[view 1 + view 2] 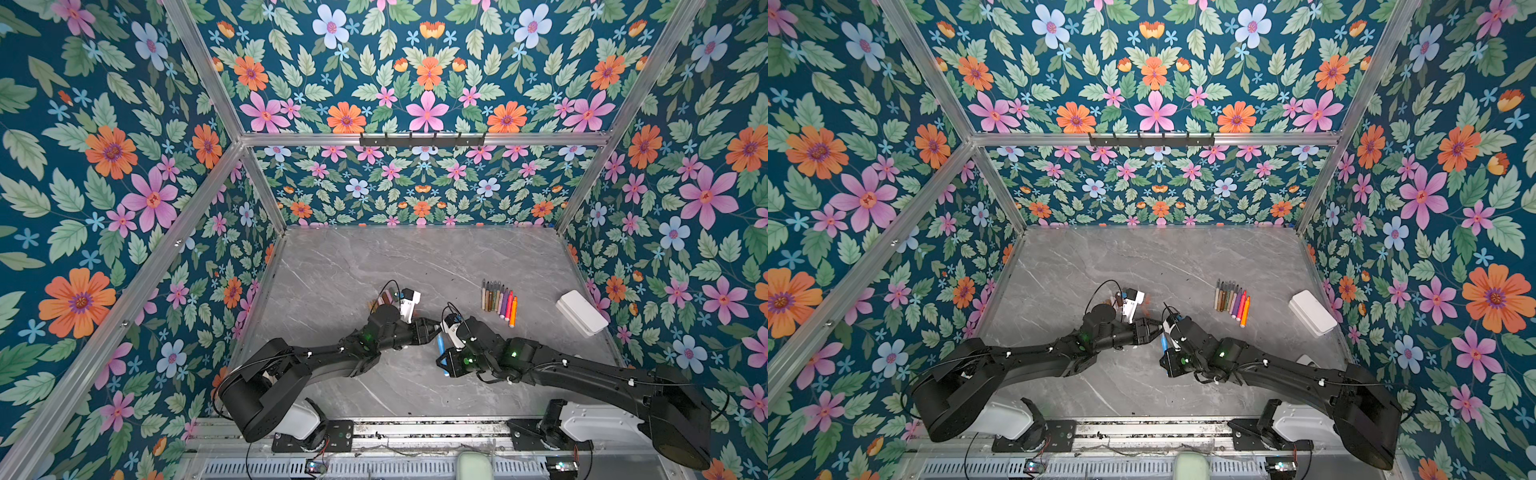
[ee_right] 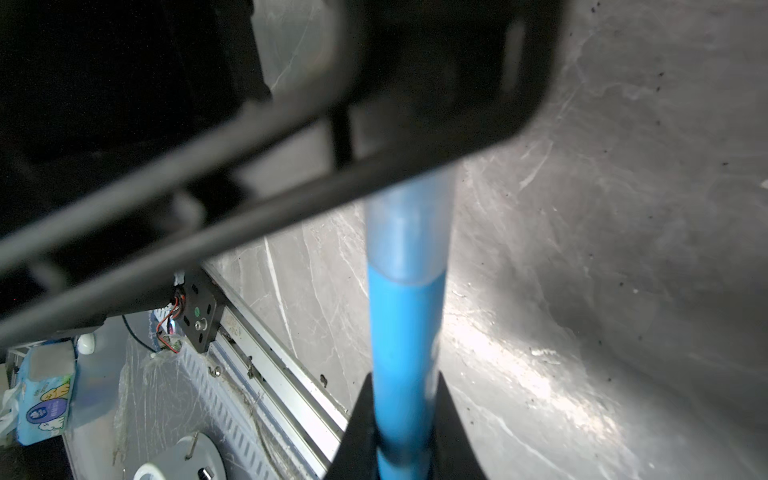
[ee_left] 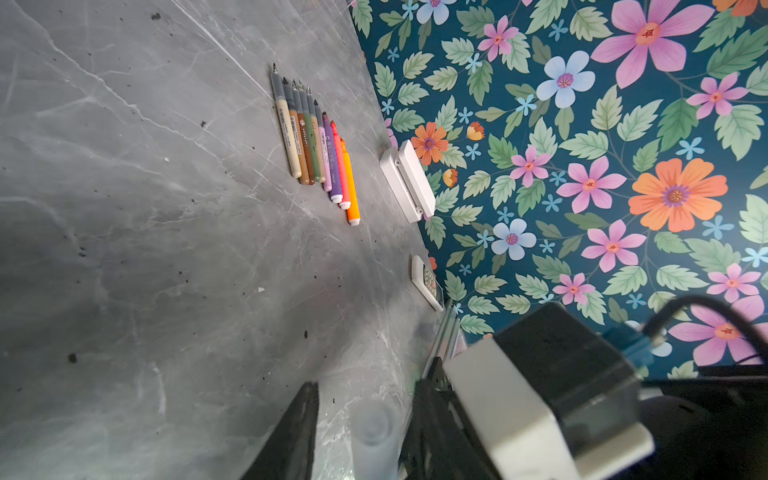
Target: Open the pen caps
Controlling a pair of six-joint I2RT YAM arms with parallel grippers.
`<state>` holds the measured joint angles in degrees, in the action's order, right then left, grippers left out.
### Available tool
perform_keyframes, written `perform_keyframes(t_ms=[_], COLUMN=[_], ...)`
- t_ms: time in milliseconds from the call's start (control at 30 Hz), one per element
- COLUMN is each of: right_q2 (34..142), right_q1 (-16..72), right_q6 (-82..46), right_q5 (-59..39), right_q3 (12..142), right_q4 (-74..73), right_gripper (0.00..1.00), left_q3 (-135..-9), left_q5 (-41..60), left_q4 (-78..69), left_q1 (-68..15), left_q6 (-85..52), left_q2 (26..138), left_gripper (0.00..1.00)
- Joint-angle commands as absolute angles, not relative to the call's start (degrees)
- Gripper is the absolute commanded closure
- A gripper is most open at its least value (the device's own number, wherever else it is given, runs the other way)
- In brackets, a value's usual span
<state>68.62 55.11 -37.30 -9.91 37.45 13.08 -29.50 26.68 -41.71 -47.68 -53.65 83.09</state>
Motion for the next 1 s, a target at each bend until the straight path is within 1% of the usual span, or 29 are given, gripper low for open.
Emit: perform_keyframes(t_ms=[0, 167, 367, 467, 633, 700, 767, 833, 867, 967], right_q2=[68.6, 68.1, 67.9, 67.9, 67.7, 66.9, 65.5, 64.2, 63.9, 63.4], right_q1=[55.1, 55.2, 55.2, 55.2, 55.1, 55.2, 55.2, 55.2, 55.2, 55.2], right_q6=[-36.7, -36.6, -36.5, -36.5, -36.5, -36.9, -37.6, -37.6, -37.6, -37.6], right_q5=[-10.0, -9.3, -9.1, -9.1, -7.7, -5.5, -3.7, -3.1, -3.1, -3.6], right_q3=[37.6, 37.5, 37.5, 37.6, 37.7, 37.8, 37.4, 37.1, 37.0, 36.7], right_q4=[11.5, 12.1, 12.4, 12.4, 13.4, 14.8, 15.5, 15.9, 15.9, 16.0], right_gripper=[1.0, 1.0, 1.0, 1.0, 1.0, 1.0, 1.0, 0.85, 0.81, 0.8], left_q3=[-29.8, -29.9, -30.1, -30.1, -30.1, -30.1, -30.1, -29.9, -30.0, -30.1], left_q5=[27.3, 28.3, 29.2, 29.8, 30.2, 30.3, 30.2, 30.0, 29.9, 29.8], left_q4=[-43.0, -44.1, -45.5, -46.5, -47.3, -47.3, -47.2, -46.9, -46.8, -46.7], left_q1=[-47.7, -47.7, -47.8, -47.7, -47.8, -47.7, -47.8, -47.8, -47.8, -47.7], left_q6=[-53.5, -54.6, -55.3, -55.8, -56.2, -56.2, -56.2, -56.2, -56.1, -56.1], left_q2=[83.1, 83.9, 84.8, 85.3, 85.4, 85.2, 84.9, 84.7, 84.6, 84.6], left_gripper=[0.61, 0.64, 0.71, 0.78, 0.94, 0.98, 1.0, 1.0, 1.0, 1.0])
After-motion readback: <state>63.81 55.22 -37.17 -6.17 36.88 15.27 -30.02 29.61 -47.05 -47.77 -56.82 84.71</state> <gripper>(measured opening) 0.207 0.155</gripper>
